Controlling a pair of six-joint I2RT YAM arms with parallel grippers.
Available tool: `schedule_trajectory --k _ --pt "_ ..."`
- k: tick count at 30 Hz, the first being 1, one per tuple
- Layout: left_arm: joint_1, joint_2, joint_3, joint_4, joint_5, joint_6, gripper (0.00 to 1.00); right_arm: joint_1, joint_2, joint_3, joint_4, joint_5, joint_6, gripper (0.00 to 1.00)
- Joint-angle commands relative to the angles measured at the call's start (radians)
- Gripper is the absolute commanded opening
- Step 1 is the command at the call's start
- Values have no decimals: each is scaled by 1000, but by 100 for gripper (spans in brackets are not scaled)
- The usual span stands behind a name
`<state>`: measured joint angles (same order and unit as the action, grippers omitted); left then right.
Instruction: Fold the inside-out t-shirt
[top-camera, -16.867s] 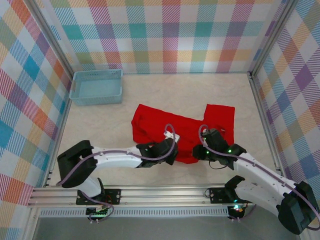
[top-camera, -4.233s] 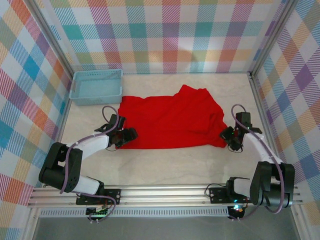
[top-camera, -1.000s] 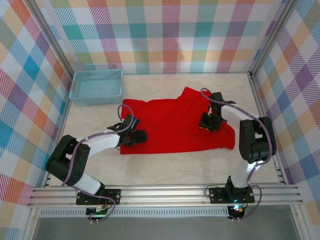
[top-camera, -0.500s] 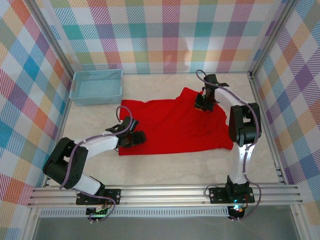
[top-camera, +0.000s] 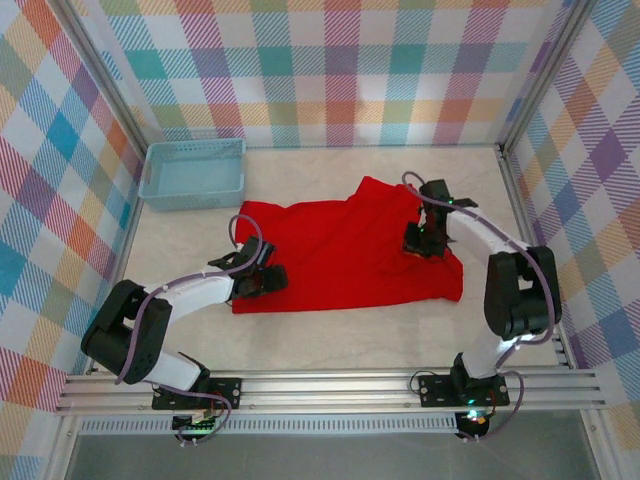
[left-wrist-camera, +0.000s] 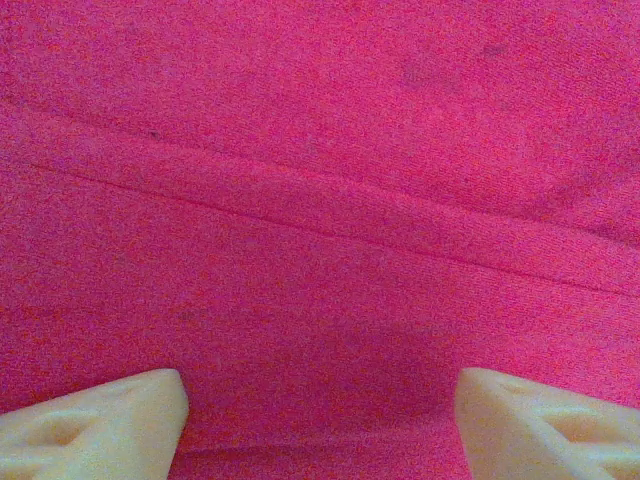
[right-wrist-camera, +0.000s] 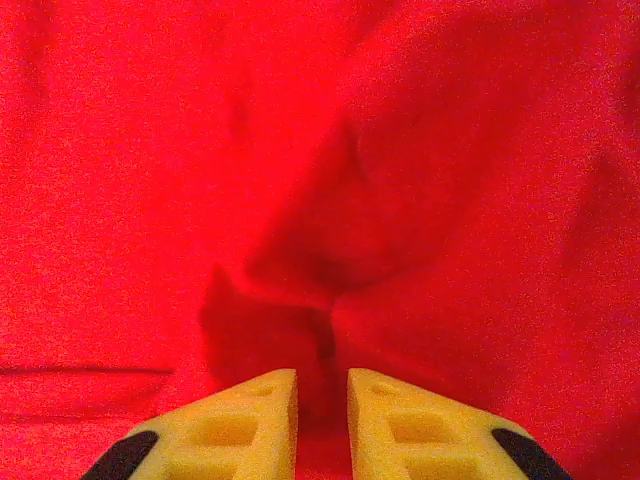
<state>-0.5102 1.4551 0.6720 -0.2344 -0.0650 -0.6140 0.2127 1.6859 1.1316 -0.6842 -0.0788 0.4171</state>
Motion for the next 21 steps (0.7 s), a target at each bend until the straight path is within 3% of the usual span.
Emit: schedule_trajectory --k 1,5,13,21 --pt "-2 2 -38 -108 -10 -20 73 22 62 -13 75 -97 22 28" --pt "-2 -5 -50 -105 -8 -24 72 35 126 33 104 -144 38 30" --pt "-2 -5 -62 -99 -2 -24 72 44 268 185 51 -74 32 25" --pt "-2 4 -63 -96 -6 -22 72 44 241 219 21 -12 13 6"
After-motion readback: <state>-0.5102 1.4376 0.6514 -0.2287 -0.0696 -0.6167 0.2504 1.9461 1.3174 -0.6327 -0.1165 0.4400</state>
